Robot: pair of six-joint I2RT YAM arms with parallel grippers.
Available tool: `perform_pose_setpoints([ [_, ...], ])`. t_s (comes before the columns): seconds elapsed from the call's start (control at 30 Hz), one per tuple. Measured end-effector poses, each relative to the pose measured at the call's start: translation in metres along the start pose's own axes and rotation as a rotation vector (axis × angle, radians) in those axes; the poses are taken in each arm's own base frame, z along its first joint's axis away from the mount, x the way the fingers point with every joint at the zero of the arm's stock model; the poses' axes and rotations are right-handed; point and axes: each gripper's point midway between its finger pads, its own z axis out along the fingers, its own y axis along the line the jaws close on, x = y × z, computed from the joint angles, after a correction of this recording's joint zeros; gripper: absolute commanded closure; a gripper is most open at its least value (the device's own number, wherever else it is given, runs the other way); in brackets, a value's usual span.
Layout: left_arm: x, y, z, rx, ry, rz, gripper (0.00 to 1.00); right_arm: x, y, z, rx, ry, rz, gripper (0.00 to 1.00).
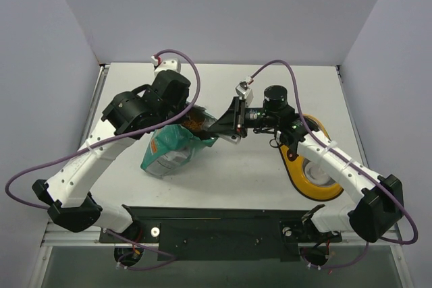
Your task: Serve the pet food
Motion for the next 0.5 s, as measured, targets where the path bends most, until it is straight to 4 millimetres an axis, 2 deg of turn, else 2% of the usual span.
perform_pose_setpoints([
  [0.1, 0.0, -0.001, 0.0, 0.006, 0.002, 0.005, 1.0, 0.001, -0.001, -0.003, 0.008, 0.001, 0.0, 1.0],
  [0.27, -0.005, 0.007, -0.002, -0.011, -0.015, -0.004, 1.0, 0.0, 0.01, -0.006, -0.04, -0.022, 0.008, 1.0],
  [0.37, -0.006, 0.008, -0.003, -0.011, -0.02, -0.012, 1.0, 0.005, 0.003, -0.011, -0.05, -0.02, 0.017, 1.0],
  [0.5, -0.007, 0.009, -0.003, -0.012, -0.027, -0.018, 1.0, 0.005, 0.009, -0.014, -0.073, -0.026, 0.002, 1.0],
])
